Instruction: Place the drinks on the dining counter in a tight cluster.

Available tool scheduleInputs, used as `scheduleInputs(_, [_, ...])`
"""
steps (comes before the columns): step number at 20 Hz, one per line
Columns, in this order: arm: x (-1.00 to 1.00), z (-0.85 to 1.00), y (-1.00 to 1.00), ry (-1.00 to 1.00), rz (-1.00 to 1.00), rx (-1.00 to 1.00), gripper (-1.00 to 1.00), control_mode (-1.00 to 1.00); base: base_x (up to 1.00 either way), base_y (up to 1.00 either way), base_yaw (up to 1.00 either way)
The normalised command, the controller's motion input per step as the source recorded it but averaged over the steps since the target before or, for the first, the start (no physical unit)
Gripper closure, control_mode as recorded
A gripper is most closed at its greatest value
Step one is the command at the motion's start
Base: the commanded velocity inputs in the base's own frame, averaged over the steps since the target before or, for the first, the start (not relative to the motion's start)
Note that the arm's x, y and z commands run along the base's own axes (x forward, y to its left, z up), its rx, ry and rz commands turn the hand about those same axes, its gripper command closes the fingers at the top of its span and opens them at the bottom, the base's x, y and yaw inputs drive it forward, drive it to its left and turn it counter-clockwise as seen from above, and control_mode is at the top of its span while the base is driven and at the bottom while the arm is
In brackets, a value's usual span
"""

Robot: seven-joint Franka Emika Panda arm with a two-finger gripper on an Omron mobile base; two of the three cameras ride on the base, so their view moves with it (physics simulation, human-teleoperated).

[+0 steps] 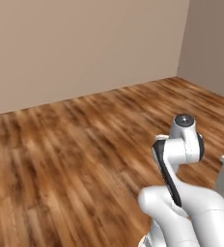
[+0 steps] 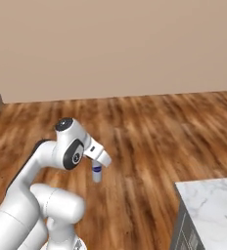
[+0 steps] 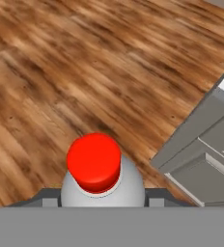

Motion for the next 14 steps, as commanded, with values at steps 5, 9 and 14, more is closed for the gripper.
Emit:
scheduleInputs(5, [0.00,0.00,0.00,0.00,0.00,0.00,1.00,1.00,0.60,0.00,-0.36])
scheduleInputs(9, [0.00,0.00,0.00,0.00,0.00,0.00,1.00,1.00,0.54,0.00,-0.42])
scheduleInputs(14, [0.00,0.00,0.00,0.00,0.00,0.00,1.00,1.00,0.57,0.00,-0.40])
